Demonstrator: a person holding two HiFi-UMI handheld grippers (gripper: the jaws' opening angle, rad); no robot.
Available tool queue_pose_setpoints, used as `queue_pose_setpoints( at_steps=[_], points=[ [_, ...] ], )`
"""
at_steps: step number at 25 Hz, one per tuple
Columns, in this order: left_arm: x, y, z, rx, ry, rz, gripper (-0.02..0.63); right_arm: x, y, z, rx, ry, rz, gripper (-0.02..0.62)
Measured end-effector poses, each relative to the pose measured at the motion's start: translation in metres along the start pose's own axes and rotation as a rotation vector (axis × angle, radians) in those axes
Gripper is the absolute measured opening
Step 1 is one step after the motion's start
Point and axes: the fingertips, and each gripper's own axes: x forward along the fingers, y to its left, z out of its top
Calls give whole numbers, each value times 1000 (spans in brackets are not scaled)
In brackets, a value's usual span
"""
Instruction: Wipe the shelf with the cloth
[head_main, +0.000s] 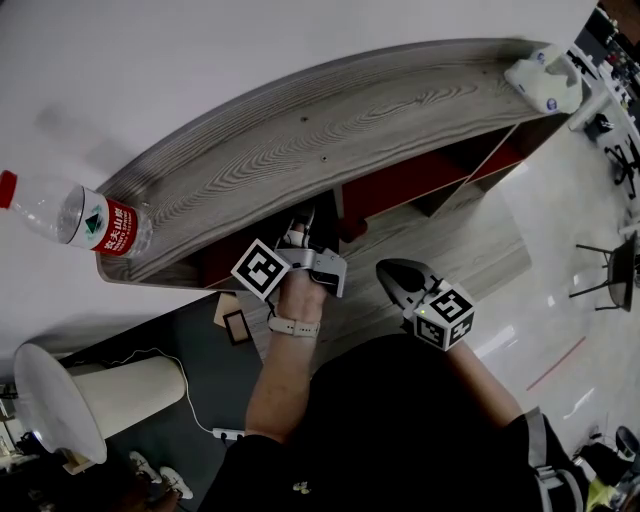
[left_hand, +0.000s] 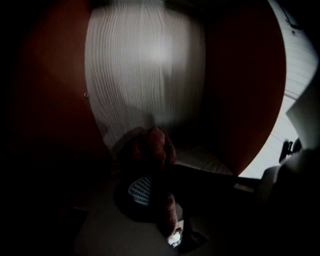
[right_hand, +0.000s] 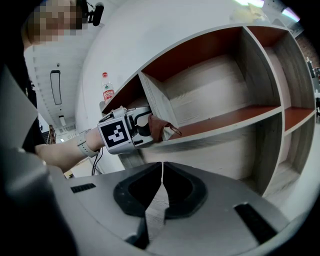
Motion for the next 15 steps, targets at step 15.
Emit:
queue_pose_setpoints(
  at_steps=[15],
  points=[
    [19,-17,27,385,-91,17,64,0,-1,-1,0,11,-1,5]
  ],
)
